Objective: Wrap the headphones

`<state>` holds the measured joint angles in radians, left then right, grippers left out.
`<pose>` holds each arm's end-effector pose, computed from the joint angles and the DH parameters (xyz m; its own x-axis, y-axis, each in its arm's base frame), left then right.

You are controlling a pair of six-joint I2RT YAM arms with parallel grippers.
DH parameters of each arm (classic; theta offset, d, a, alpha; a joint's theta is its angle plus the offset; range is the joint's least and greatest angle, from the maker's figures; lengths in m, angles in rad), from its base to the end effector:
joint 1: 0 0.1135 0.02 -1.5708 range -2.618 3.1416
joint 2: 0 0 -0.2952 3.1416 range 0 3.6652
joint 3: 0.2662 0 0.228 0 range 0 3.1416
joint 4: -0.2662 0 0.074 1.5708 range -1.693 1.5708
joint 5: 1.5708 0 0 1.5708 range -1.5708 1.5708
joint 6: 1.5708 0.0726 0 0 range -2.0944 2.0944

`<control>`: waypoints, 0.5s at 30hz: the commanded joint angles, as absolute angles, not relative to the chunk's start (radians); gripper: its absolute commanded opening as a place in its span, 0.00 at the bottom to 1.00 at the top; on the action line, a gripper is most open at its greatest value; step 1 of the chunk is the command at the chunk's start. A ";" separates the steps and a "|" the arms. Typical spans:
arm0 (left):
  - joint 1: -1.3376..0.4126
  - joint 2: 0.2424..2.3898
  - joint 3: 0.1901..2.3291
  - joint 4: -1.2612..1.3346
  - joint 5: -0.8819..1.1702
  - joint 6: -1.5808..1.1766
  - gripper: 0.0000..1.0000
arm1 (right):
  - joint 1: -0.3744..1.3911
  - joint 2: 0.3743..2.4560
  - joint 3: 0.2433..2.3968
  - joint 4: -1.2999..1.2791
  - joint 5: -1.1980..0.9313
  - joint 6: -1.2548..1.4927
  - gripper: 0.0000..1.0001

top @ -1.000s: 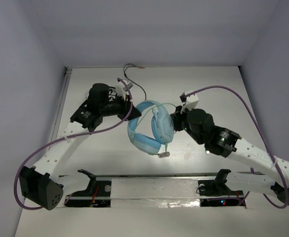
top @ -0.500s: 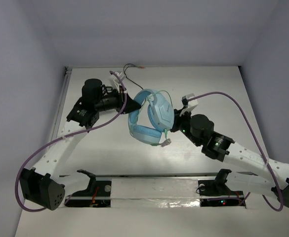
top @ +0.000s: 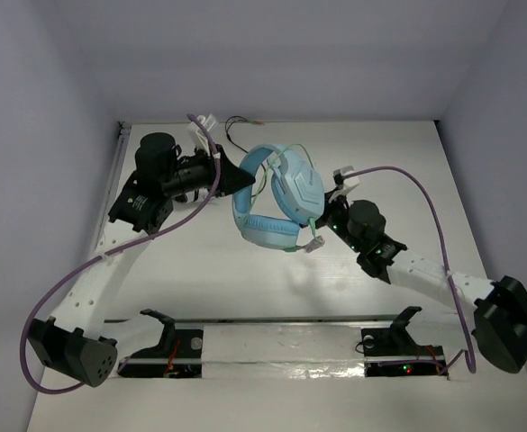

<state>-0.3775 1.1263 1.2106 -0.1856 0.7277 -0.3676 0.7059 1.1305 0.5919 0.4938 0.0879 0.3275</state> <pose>0.2004 -0.1314 0.4453 -0.4077 -0.1270 -0.9042 0.7971 0.4335 -0.4203 0.2020 0.1638 0.3127 -0.2187 0.2347 -0.9472 -0.5377 0.7810 0.3176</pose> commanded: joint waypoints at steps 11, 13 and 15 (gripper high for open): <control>-0.351 1.109 1.405 -0.156 0.778 -0.497 0.00 | 0.649 1.394 0.611 0.774 0.037 0.310 0.64; -0.351 1.121 1.436 -0.156 0.781 -0.502 0.00 | 0.638 1.426 0.606 0.795 0.043 0.318 0.64; -0.351 1.127 1.450 -0.158 0.785 -0.503 0.00 | 0.638 1.448 0.617 0.790 0.041 0.319 0.63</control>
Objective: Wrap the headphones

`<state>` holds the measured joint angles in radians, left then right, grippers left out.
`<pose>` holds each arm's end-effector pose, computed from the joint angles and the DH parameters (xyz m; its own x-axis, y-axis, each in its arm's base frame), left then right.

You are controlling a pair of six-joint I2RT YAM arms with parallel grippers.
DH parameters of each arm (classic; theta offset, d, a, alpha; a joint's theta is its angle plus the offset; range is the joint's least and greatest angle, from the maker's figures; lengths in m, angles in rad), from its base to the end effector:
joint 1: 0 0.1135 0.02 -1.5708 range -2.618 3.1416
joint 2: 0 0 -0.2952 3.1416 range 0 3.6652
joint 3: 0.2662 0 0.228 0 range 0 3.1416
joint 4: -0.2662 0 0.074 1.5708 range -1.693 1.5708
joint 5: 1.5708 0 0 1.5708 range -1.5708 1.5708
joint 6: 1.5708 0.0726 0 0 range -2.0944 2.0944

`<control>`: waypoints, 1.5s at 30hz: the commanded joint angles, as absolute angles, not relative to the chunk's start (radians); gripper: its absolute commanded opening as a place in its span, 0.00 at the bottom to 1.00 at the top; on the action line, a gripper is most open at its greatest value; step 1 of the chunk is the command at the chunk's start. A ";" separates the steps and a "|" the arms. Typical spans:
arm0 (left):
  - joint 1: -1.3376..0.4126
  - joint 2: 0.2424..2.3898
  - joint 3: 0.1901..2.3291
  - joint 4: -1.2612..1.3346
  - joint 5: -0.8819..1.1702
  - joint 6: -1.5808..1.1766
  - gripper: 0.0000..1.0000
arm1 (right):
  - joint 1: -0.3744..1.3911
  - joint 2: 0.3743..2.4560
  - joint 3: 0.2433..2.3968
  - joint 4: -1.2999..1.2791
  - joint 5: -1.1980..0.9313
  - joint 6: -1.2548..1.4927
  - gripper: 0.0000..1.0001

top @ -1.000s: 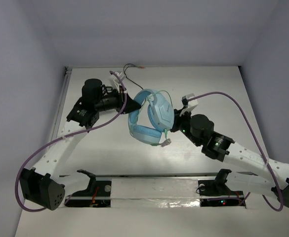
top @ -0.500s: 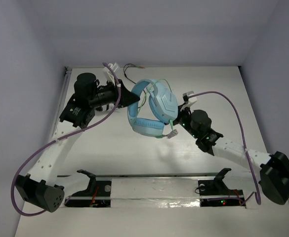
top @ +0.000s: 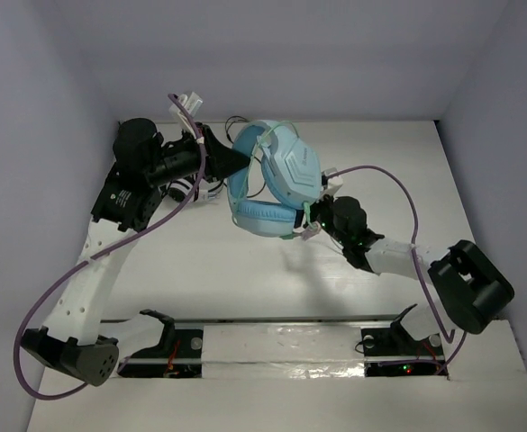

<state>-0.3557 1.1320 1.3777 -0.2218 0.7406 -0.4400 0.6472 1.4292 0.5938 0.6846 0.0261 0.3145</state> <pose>0.1900 -0.1228 0.4955 -0.3585 -0.2022 -0.9114 0.8142 0.4099 -0.4112 0.2527 0.1886 0.2608 -0.2941 0.1654 -0.9414 -0.5165 0.8012 0.3021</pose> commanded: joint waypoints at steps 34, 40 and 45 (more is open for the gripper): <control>-0.322 1.174 1.519 -0.118 0.620 -0.572 0.00 | 0.643 1.520 0.468 0.875 -0.071 0.552 0.04; -0.322 1.141 1.339 -0.019 0.358 -0.669 0.00 | 0.830 1.395 0.549 0.588 0.078 0.554 0.00; -0.322 1.135 1.207 0.083 0.210 -0.739 0.00 | 1.018 1.316 0.594 0.333 0.199 0.575 0.00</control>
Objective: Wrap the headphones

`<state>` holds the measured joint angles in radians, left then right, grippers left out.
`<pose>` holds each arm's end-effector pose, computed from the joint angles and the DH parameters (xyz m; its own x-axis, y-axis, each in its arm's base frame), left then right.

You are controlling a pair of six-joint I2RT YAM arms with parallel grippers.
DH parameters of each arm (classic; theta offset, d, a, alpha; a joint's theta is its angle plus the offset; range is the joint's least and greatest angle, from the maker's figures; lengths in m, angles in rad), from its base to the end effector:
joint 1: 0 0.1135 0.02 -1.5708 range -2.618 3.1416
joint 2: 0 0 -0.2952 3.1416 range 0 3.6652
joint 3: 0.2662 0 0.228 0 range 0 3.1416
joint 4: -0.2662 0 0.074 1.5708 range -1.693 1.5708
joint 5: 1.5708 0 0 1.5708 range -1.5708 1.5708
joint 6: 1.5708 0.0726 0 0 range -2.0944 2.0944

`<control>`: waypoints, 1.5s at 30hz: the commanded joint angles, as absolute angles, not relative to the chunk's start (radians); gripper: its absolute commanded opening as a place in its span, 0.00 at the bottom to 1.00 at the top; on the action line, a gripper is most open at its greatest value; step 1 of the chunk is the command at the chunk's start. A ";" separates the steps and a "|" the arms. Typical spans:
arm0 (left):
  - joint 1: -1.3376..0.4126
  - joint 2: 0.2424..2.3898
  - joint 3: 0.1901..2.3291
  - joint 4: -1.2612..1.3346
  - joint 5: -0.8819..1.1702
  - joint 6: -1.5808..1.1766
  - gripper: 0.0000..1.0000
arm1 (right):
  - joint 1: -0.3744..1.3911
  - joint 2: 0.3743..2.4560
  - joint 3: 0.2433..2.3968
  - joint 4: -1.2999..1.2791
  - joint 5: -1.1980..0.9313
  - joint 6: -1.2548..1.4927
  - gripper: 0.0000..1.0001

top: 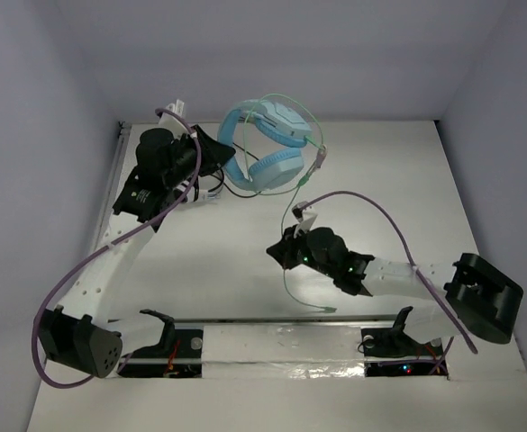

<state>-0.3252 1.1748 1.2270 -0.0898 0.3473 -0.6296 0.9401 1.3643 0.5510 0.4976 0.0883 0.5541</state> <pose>0.2431 -0.1080 0.4519 -0.3955 -0.4509 -0.8002 0.4824 0.6394 -0.5987 0.1781 0.2331 0.2384 -0.5530 0.1315 -0.8228 -0.5457 0.6890 0.4769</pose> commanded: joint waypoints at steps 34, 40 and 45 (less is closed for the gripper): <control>-0.310 1.052 0.868 0.330 0.179 -1.042 0.00 | 1.358 1.417 0.853 -0.245 0.595 0.667 0.00; -0.310 1.042 0.871 0.298 0.206 -1.028 0.00 | 1.338 1.414 0.887 -0.253 0.563 0.621 0.00; -0.324 1.051 0.865 0.302 0.160 -1.025 0.00 | 1.338 1.439 0.933 -0.253 0.485 0.565 0.00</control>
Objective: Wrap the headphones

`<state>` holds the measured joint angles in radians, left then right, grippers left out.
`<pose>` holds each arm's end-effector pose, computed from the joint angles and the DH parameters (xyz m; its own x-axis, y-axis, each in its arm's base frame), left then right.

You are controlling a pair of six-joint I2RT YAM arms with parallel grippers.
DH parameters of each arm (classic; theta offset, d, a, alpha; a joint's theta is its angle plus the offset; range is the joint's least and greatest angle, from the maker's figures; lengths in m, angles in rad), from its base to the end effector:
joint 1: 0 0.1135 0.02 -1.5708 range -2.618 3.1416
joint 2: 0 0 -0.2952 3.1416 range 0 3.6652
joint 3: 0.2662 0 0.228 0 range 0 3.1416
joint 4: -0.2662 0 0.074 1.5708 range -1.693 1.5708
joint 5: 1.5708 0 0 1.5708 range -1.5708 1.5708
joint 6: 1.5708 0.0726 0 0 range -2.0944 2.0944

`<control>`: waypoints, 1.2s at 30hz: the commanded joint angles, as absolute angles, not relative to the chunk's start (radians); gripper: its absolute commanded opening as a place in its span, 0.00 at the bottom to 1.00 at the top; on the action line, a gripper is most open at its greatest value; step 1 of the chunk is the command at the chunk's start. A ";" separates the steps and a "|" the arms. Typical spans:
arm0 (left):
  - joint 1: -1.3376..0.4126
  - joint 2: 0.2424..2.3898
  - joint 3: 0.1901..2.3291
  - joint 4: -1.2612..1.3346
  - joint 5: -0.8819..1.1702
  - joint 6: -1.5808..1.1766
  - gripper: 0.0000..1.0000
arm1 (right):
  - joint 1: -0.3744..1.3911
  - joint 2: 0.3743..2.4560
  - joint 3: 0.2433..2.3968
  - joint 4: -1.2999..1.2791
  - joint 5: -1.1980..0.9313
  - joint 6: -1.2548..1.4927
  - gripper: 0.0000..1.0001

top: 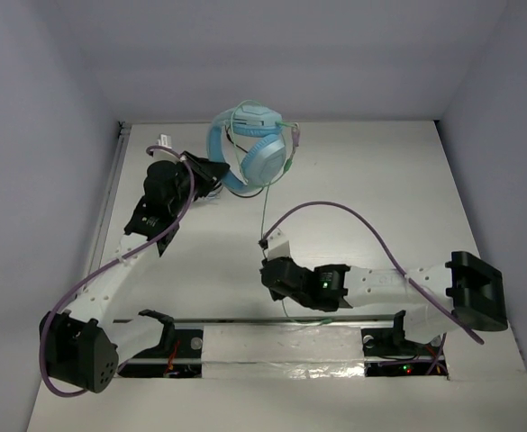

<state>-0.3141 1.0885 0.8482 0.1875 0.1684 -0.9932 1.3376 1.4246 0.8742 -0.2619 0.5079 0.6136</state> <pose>0.2401 -0.0908 0.3732 -0.4159 -0.7333 -0.5378 0.2112 0.4974 -0.8414 0.1015 0.2744 0.2419 -0.5821 -0.2737 -0.7656 -0.5352 0.8378 0.1074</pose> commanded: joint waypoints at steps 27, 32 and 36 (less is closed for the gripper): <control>-0.698 1.137 0.813 -0.158 -0.275 -0.598 0.00 | 1.370 1.422 1.405 -0.983 0.477 0.390 0.00; -0.729 1.132 0.836 -0.286 -0.238 -0.499 0.00 | 1.370 1.443 1.465 -1.074 0.497 0.339 0.00; -0.761 1.126 0.865 -0.353 -0.225 -0.447 0.00 | 1.370 1.439 1.494 -1.109 0.525 0.313 0.00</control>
